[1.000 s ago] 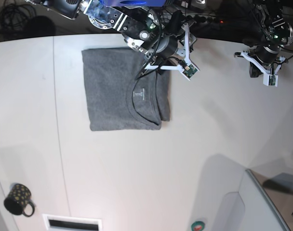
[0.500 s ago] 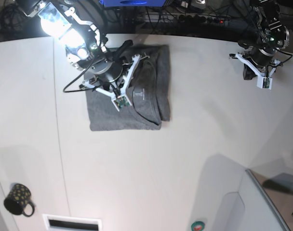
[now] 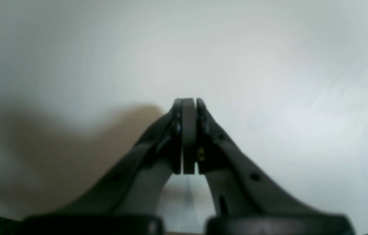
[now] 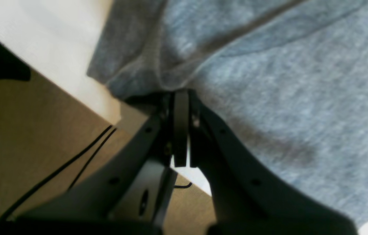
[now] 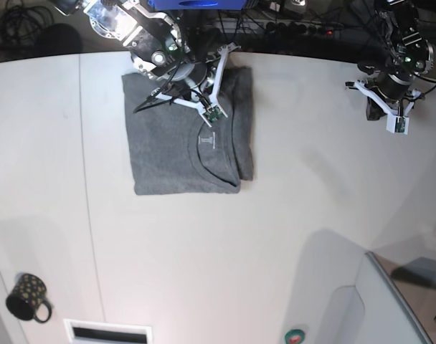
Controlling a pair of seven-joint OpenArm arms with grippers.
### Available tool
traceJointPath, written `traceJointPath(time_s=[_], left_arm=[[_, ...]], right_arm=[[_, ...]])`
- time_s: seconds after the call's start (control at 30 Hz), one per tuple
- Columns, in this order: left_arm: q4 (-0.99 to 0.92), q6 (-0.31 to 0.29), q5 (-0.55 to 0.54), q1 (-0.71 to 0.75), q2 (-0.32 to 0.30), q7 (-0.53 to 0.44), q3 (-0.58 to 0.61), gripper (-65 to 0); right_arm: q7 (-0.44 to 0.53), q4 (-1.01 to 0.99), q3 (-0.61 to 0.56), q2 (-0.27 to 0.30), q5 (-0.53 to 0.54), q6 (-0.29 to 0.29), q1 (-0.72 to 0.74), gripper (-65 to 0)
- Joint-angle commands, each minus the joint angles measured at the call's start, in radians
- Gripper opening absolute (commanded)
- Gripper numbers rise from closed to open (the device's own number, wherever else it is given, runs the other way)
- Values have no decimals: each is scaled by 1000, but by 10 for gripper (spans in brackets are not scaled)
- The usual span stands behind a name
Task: Layout the t-shirt on the table in an organized manner, then fold the t-shirt properly
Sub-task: 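Press the right gripper onto the shirt's collar edge to hold it, then lower the left gripper and grasp the shirt's collar corner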
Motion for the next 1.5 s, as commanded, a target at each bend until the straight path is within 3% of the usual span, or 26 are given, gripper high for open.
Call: traceJointPath(time_s=[0.0,0.2,0.43,0.6,0.83,1.03,1.13,1.27,1.37,1.4,1.47], left_arm=[[15,8,-6,-1,-21,-21,-6,-650],[15,8,-7,2,-25,-21,-6,-650],[15,8,-6,8,-27,-21,-6,-650],[15,8,-6,8,-27,-21,-6,-650],[16,8,-12,-1,-15,-18,6,-650],[76,8,-15,8,8,3,94,-650],[116,8,-125,4,7,86,129,-650],[186,8,-429,-2,-1,220,134,-650],[223,8,-569,-28,-1,309,163,-650],[225,8,-592,-35,-1,321,174,-568],[206,8,-629,-36,2,319,210,-326]], right_arm=[[14,16,-16,-16,8,3,18,-648],[8,13,-99,-27,8,3,76,-648],[14,-187,-114,-119,8,3,131,-648],[8,-202,-114,-131,8,3,131,-648],[-43,8,-112,-67,8,3,113,-650],[-83,324,-63,67,8,-5,78,-650],[-84,366,69,79,8,-4,38,-650],[-83,329,234,79,8,1,10,-650],[-81,327,294,91,8,3,-4,-650],[-78,327,299,102,8,3,-5,-650],[-78,327,299,116,8,3,-7,-650]])
